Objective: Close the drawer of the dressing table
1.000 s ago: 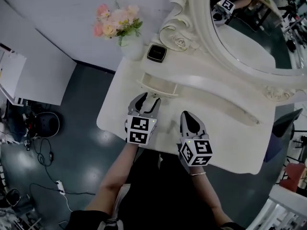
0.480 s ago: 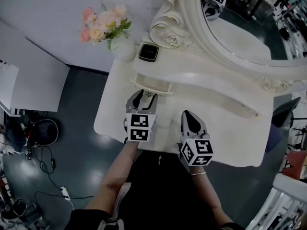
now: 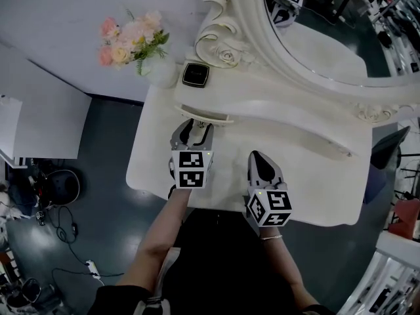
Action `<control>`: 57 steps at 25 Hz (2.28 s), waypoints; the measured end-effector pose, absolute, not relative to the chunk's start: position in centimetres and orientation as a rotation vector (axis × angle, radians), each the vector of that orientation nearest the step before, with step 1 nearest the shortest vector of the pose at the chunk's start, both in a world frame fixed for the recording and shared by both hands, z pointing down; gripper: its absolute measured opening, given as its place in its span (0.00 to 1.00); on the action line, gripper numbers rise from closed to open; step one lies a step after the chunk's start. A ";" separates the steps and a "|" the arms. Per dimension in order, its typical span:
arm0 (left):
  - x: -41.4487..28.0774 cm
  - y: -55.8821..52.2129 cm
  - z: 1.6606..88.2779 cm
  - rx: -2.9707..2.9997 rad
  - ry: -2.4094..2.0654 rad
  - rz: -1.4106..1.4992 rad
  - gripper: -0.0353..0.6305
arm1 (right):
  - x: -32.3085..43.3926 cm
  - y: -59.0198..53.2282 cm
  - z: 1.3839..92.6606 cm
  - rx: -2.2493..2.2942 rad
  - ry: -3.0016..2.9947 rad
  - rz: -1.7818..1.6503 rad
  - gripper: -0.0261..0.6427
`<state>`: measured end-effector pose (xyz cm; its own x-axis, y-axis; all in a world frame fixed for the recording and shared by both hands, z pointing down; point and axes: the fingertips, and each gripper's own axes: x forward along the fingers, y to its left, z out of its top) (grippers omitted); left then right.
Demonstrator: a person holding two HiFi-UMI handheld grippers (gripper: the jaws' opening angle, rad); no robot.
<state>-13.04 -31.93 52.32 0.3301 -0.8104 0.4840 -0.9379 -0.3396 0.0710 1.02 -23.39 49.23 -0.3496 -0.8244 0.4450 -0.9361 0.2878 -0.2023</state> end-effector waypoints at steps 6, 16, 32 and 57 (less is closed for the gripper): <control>-12.7 -32.8 52.4 2.259 -1.559 0.545 0.38 | 1.5 -23.8 49.2 1.629 -2.297 0.634 0.05; -12.2 -34.3 52.2 2.260 -1.562 0.534 0.38 | 2.2 -24.0 49.2 1.653 -2.285 0.641 0.05; -12.3 -34.8 52.1 2.259 -1.584 0.559 0.38 | 3.0 -22.7 48.4 1.684 -2.290 0.615 0.05; -14.8 -26.0 46.3 2.338 -1.636 0.449 0.26 | 1.5 -18.0 45.7 1.631 -2.417 0.509 0.05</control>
<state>-14.78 -26.03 46.29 0.3209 -0.8634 0.3893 -0.9412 -0.3367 0.0291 1.55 -18.03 45.74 -0.3815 -0.8613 0.3355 -0.9235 0.3391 -0.1793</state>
